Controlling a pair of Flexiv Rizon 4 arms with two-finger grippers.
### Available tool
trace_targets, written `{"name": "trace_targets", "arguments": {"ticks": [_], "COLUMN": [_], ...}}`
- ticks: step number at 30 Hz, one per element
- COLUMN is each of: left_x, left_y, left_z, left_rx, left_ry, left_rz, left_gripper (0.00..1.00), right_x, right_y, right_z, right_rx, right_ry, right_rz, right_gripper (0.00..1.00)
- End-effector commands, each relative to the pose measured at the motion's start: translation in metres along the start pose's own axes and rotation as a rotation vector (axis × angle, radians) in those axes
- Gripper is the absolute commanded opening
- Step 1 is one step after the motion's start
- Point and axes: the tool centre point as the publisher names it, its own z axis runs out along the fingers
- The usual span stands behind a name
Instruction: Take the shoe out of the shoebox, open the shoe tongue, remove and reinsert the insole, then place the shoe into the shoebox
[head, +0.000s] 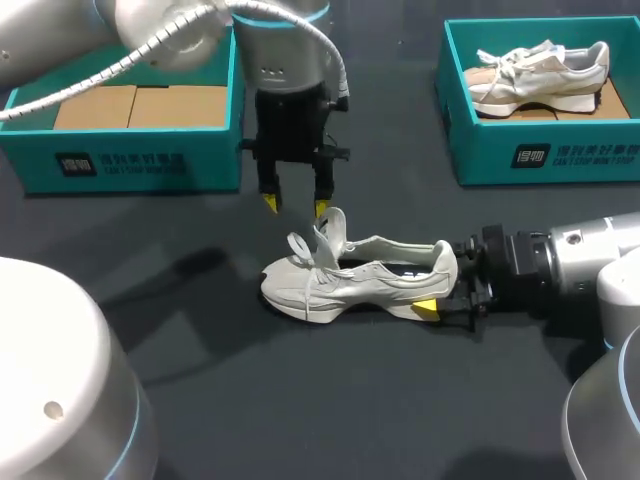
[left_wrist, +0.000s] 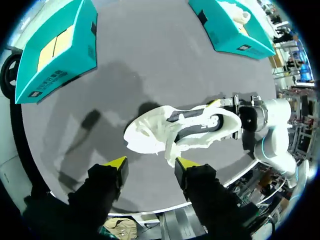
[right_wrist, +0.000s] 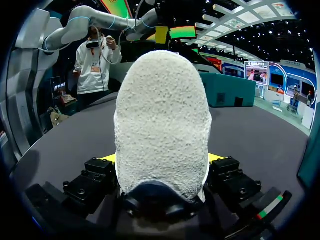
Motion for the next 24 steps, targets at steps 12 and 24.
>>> {"name": "trace_targets", "arguments": {"ticks": [12,24], "left_x": [0.019,0.038], "left_y": [0.006,0.005], "left_z": [-0.012,-0.007], "left_rx": [-0.045,0.028], "left_ry": [-0.047,0.027], "left_rz": [0.628,1.167], "left_gripper": [0.0,0.0], "right_x": [0.0,0.0], "right_y": [0.0,0.0], "right_z": [0.001,0.001], "right_rx": [0.004,0.004], "right_ry": [0.001,0.001], "right_rz": [0.0,0.0], "right_gripper": [0.0,0.0]}}
